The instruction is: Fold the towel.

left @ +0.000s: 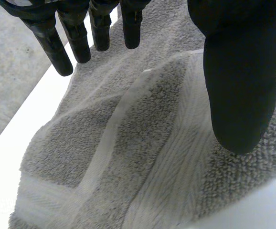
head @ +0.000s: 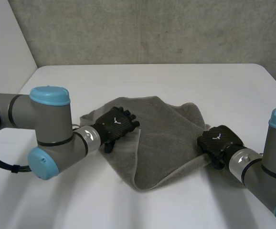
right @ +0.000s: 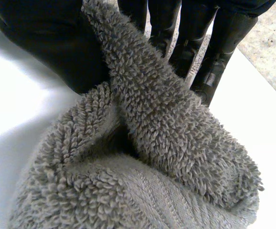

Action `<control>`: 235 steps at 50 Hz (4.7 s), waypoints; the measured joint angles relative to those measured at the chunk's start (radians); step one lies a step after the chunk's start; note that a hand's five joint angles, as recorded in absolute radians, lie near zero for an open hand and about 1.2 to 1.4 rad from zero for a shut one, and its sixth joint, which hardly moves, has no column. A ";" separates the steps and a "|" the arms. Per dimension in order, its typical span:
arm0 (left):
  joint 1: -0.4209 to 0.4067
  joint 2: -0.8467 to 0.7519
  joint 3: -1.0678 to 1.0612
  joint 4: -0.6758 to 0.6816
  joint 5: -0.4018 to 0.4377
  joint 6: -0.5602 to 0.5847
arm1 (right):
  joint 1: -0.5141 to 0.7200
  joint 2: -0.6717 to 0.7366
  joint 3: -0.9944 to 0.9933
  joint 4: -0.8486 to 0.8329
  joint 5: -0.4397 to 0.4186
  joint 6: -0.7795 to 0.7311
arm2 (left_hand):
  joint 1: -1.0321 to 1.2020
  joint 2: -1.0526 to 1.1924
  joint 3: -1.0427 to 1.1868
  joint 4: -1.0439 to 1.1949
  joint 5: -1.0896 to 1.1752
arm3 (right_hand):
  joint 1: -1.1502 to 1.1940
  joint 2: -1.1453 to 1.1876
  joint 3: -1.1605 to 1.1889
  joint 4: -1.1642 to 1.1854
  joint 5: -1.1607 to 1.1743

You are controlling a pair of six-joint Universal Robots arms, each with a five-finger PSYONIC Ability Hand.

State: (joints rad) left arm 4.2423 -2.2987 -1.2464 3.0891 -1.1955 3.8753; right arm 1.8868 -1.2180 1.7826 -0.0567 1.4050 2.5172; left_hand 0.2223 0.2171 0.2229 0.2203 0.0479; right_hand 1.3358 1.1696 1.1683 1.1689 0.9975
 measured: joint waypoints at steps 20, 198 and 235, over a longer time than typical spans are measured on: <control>-0.006 -0.035 0.000 -0.002 0.061 0.012 | 0.000 0.020 -0.002 0.000 0.000 -0.022 | 0.143 0.149 0.143 0.146 0.141 | -0.039 -0.034 -0.034 -0.033 -0.033; 0.210 0.611 -0.724 0.405 -0.387 -0.510 | -0.383 0.097 -0.213 0.383 -0.283 0.445 | 0.921 1.001 0.994 0.997 0.948 | -0.759 -0.668 -0.665 -0.667 -0.675; 0.264 0.657 -0.644 0.394 -0.361 -0.515 | -0.366 -0.110 -0.236 0.437 -0.463 0.480 | 0.921 1.001 0.994 0.997 0.948 | -0.144 -0.126 -0.125 -0.125 -0.120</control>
State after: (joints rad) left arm 4.5062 -1.6417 -1.8904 3.4828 -1.5563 3.3607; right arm 1.5211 -1.3279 1.5470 0.3798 0.9424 2.9970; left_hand 1.1429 1.2184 1.2173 1.2175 0.9956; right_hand 1.1916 1.0439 1.0429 1.0437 0.8776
